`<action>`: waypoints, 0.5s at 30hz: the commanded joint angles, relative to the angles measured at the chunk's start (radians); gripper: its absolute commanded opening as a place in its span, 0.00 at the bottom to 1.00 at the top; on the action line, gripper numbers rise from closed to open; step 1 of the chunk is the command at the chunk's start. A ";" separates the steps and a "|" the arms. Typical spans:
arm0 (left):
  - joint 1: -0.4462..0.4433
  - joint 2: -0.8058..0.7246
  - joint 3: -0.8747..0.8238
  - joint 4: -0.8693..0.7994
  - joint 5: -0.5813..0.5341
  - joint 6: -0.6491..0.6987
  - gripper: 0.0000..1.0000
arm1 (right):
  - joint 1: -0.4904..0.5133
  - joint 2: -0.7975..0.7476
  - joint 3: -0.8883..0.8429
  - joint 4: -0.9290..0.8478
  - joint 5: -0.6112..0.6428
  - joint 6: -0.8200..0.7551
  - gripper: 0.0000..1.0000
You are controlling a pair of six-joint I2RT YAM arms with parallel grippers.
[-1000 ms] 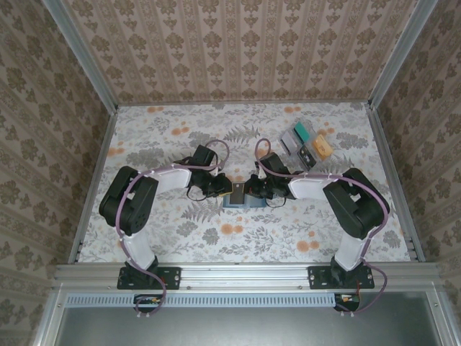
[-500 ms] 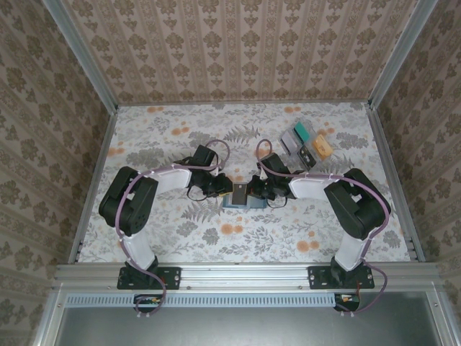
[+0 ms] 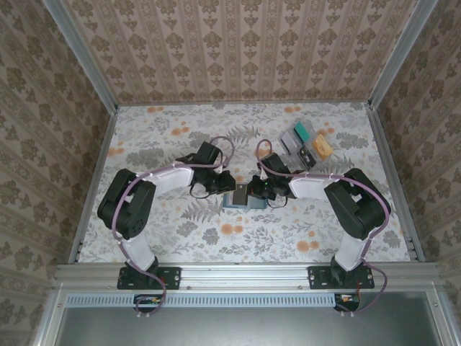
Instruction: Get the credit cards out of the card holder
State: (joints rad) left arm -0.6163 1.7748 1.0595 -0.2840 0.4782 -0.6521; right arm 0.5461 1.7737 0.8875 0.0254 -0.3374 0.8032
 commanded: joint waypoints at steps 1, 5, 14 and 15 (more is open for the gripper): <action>-0.013 0.042 0.045 -0.066 -0.049 0.034 0.15 | -0.006 0.000 0.012 -0.050 0.015 -0.018 0.08; -0.011 0.074 0.049 -0.070 -0.067 0.034 0.15 | -0.006 -0.005 0.005 -0.045 0.018 -0.021 0.08; -0.010 0.090 0.041 -0.103 -0.092 0.057 0.16 | -0.011 -0.044 -0.048 0.010 0.055 -0.012 0.08; -0.010 0.092 0.039 -0.103 -0.091 0.057 0.16 | -0.013 -0.045 -0.051 0.013 0.059 -0.010 0.08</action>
State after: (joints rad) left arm -0.6277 1.8503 1.1007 -0.3264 0.4248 -0.6239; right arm 0.5430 1.7531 0.8600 0.0475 -0.3210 0.7994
